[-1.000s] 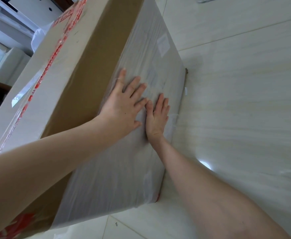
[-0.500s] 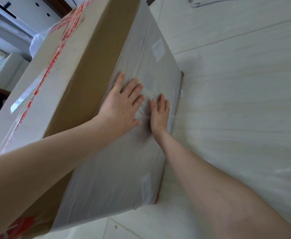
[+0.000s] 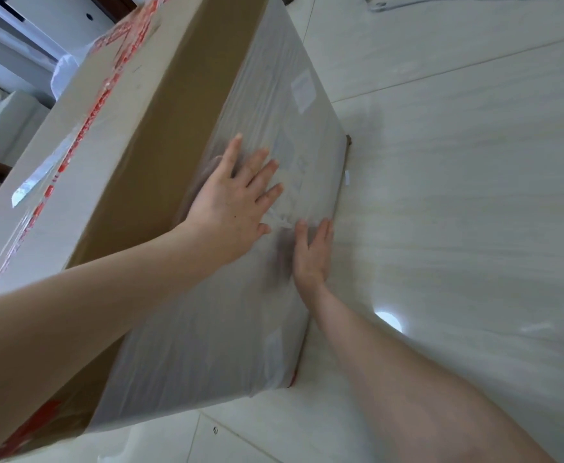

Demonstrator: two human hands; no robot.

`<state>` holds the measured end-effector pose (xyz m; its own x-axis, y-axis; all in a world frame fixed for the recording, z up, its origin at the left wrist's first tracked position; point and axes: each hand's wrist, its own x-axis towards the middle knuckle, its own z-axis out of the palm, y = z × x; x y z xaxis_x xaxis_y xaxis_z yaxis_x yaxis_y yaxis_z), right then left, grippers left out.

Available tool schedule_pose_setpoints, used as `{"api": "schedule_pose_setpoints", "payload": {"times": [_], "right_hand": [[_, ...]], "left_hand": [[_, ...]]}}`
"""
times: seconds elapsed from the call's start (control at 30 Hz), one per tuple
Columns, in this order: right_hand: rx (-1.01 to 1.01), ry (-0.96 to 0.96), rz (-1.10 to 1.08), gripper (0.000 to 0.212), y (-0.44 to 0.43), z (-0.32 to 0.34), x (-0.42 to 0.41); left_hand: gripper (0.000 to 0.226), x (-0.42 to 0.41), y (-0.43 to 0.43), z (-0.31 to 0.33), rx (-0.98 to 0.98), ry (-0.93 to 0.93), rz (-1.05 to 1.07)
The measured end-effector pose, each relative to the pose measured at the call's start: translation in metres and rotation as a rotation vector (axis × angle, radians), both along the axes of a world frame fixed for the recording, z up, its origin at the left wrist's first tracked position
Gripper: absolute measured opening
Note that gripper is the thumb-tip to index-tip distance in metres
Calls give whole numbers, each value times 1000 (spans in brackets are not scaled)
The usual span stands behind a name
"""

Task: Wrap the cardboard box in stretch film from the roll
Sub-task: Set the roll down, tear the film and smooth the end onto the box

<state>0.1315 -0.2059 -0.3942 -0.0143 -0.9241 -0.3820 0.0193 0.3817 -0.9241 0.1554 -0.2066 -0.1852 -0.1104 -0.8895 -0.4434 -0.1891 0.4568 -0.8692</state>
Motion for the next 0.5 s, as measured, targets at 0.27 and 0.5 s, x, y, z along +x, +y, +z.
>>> {"api": "schedule_pose_setpoints", "payload": {"times": [0.27,0.5], "right_hand": [[57,-56,153,65,-32,-4,8],[147,156,-150,56,-50,-3,-29]], "left_hand": [[70,5,0,5,5,-31,27],[72,5,-1,2,-30,6,50]]}}
